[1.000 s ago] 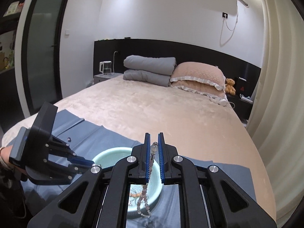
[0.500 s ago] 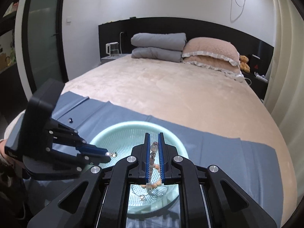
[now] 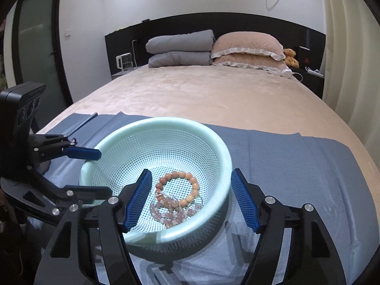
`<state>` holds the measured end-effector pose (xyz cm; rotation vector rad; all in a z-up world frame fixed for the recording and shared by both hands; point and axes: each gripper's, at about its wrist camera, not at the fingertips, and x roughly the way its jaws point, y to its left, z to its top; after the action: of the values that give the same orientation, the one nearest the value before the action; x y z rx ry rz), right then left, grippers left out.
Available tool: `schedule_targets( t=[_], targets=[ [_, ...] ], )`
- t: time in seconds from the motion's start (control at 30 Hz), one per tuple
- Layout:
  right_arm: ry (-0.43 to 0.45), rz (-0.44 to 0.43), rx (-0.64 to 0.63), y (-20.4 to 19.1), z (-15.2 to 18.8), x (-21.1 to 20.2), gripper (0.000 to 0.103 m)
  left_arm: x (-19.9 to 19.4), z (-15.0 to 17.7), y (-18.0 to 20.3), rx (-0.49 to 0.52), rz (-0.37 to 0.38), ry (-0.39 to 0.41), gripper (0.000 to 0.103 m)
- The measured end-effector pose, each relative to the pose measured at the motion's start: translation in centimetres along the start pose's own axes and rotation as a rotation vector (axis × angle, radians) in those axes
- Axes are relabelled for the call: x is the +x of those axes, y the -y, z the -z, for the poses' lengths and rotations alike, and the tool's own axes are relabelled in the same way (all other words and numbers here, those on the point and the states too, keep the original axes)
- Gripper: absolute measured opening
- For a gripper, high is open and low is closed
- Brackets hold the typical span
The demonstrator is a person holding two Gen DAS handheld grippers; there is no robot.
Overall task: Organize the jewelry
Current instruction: 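Open both grippers inside the basket and tilt the basket with the left tool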
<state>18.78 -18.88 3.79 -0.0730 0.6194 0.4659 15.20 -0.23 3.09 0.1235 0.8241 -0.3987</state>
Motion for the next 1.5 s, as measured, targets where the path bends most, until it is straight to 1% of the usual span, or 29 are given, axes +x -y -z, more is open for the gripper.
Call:
schedule_targets(
  t=[0.07,0.1,0.13,0.17,0.23,0.3,0.37,0.43,0.5,0.57,0.63,0.67,0.7,0.73,0.8,0.9,0.97,1.1,1.27,1.5],
  targets=[
    [-0.016,0.0,0.037,0.8,0.4,0.1,0.074,-0.5,0.1,-0.5,-0.018,-0.004,0.014,0.076],
    [-0.026,0.004,0.056,1.2,0.5,0.3,0.074,-0.7,0.0,-0.9,-0.028,-0.022,0.021,0.078],
    [-0.034,0.006,0.074,1.6,0.7,0.4,0.074,-1.0,0.0,-1.2,-0.041,-0.044,0.024,0.082],
    [-0.038,0.003,0.091,2.0,0.8,0.5,0.074,-1.2,0.1,-1.7,-0.056,-0.054,0.027,0.082],
    [-0.045,-0.009,0.118,2.4,0.9,0.6,0.074,-1.3,0.2,-2.9,-0.096,-0.057,0.021,0.084],
    [-0.059,-0.011,0.134,2.6,1.1,1.1,0.074,-0.8,0.5,-4.0,-0.144,-0.064,-0.003,0.084],
    [-0.078,-0.021,0.142,2.5,1.3,1.6,0.074,-0.3,0.8,-4.8,-0.189,-0.054,-0.016,0.084],
    [-0.099,-0.029,0.143,2.1,1.6,2.1,0.074,0.5,1.1,-5.2,-0.227,-0.038,-0.025,0.084],
    [-0.114,-0.036,0.142,1.8,1.9,2.6,0.074,1.3,1.3,-5.2,-0.238,-0.037,-0.035,0.084],
    [-0.127,-0.053,0.144,1.6,2.0,3.0,0.074,1.9,1.3,-4.8,-0.23,-0.039,-0.033,0.084],
    [-0.14,-0.06,0.14,1.4,2.2,3.3,0.065,2.3,1.2,-4.5,-0.224,-0.039,-0.029,0.084],
    [-0.15,-0.067,0.137,1.3,2.2,3.5,0.057,2.4,1.2,-4.3,-0.218,-0.038,-0.032,0.084],
    [-0.155,-0.077,0.139,1.3,2.2,3.6,0.052,2.6,1.1,-4.0,-0.208,-0.031,-0.038,0.082],
    [-0.157,-0.083,0.141,1.2,2.2,3.6,0.051,2.7,1.1,-3.7,-0.197,-0.025,-0.043,0.079],
    [-0.154,-0.085,0.13,0.8,2.2,3.4,0.045,2.7,1.0,-3.1,-0.174,-0.022,-0.044,0.076],
    [-0.154,-0.075,0.119,0.4,2.1,3.1,0.045,2.5,0.8,-2.0,-0.135,-0.019,-0.042,0.075],
    [-0.159,-0.08,0.129,0.4,2.2,2.9,0.045,2.3,0.6,-1.4,-0.114,-0.051,-0.055,0.074],
    [-0.156,-0.108,0.167,0.9,2.3,2.0,0.045,1.1,0.5,-0.9,-0.116,-0.048,-0.059,0.074],
    [-0.146,-0.085,0.147,-0.1,3.1,0.1,0.045,-0.9,0.5,1.0,-0.06,-0.097,-0.046,0.074],
    [-0.139,-0.066,0.127,-1.5,4.3,-3.7,0.047,-3.5,1.4,2.5,-0.057,-0.084,-0.04,0.074]
  ],
)
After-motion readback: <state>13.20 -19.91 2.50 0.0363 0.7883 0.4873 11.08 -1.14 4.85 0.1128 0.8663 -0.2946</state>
